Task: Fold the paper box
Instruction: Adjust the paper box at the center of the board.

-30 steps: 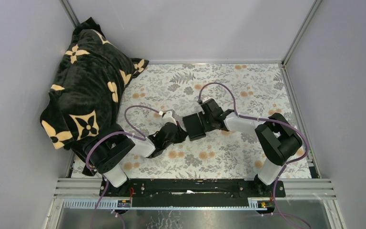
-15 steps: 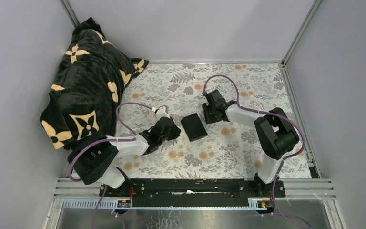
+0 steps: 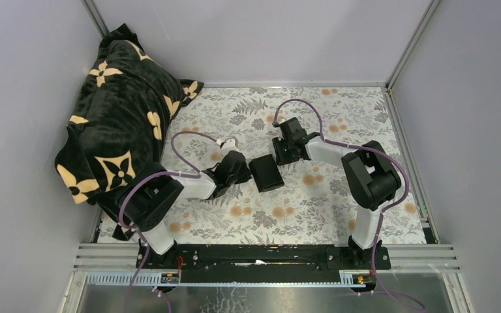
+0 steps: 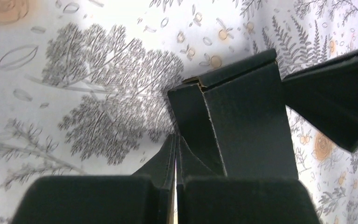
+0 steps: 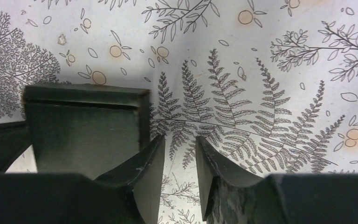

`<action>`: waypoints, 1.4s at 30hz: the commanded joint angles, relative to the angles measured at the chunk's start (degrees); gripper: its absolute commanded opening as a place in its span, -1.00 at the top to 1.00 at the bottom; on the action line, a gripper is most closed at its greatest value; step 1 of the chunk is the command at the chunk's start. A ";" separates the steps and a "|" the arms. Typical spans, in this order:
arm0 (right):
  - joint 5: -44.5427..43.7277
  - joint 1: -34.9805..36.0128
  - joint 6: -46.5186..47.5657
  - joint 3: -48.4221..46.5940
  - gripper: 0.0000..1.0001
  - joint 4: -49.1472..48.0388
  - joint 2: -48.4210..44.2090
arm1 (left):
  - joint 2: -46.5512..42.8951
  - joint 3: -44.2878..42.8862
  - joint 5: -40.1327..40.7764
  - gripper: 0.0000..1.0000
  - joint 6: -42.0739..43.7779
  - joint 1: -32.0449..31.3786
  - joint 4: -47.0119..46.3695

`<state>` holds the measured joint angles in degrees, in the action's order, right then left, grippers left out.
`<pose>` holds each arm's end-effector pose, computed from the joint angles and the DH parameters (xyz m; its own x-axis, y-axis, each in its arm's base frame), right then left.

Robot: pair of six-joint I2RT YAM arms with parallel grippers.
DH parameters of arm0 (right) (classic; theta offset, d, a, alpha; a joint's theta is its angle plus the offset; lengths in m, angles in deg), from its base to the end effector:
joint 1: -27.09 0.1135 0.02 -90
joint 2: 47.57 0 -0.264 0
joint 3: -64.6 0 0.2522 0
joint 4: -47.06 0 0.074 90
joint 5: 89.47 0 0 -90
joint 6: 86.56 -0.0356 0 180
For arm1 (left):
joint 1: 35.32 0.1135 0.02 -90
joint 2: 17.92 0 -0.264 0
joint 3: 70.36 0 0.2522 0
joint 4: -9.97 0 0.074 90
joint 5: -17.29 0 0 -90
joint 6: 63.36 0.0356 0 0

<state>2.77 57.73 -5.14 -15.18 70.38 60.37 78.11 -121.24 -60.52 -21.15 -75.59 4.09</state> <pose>0.3365 0.2009 0.1599 -0.7447 -0.2679 -0.6113 -0.4238 0.8973 0.1232 0.2413 -0.1945 0.1284 -0.7001 -0.3558 -0.6191 -0.0170 0.8751 -0.4836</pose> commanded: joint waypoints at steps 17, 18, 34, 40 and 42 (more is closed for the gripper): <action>7.88 3.48 0.20 -1.94 0.29 -1.69 2.95 | 14.03 -13.75 -8.88 1.00 3.39 0.76 -2.98; 8.20 3.61 0.05 -1.85 0.29 -1.80 2.92 | 14.33 -13.93 -9.59 1.00 3.47 0.74 -3.36; 7.33 6.01 -4.40 5.37 0.30 -3.02 -2.86 | 18.01 -20.70 -11.92 1.00 6.68 1.10 1.02; 8.40 6.09 -4.39 3.53 0.29 -2.77 -1.36 | 17.46 -18.57 -13.62 1.00 5.62 1.09 -0.18; 8.32 6.32 -4.55 2.78 0.30 -1.73 -1.16 | 18.27 -18.92 -13.70 1.00 5.96 1.35 0.09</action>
<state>-1.97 58.93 -6.25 -10.70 69.48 57.27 93.63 -140.43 -65.51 -13.82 -72.27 5.23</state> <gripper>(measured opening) 0.348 0.004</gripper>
